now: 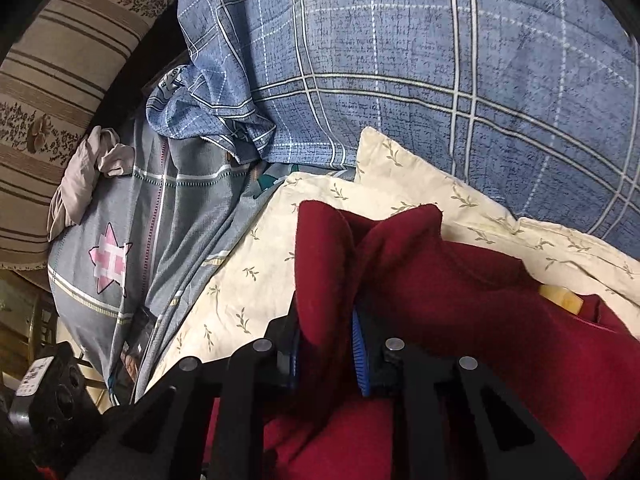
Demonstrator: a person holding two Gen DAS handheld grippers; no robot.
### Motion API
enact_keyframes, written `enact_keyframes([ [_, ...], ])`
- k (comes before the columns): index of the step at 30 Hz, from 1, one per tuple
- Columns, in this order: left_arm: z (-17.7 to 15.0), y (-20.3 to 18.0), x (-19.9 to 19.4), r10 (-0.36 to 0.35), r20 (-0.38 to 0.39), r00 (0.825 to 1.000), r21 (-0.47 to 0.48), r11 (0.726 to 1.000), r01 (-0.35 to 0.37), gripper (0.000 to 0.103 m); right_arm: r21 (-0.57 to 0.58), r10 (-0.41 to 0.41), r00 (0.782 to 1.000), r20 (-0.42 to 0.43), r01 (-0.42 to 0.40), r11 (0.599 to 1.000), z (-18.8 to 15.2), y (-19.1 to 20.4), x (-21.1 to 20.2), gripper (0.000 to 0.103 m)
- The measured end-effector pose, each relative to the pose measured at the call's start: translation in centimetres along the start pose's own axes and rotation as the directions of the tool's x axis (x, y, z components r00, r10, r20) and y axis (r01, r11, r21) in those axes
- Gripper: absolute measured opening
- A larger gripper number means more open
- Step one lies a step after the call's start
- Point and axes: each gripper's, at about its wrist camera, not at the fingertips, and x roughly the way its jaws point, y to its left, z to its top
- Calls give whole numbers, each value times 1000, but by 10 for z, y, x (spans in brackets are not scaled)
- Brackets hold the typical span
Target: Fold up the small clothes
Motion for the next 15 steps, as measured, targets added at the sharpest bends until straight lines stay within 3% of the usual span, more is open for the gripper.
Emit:
enact_keyframes([
  [4,4,-28,-11,-51,22,998,23,998,50,15,4,-15,998,53,14,1000,-6,-9,-39,18],
  [8,10,-81,-15,-95,28,995,120,989,91,15,15,-74,991,109,73,997,-20,-35,-93,17],
  [15,-3,-180,37,-171,-72,983,226,957,183,15,122,-255,957,140,239,963,-64,-114,-157,15],
])
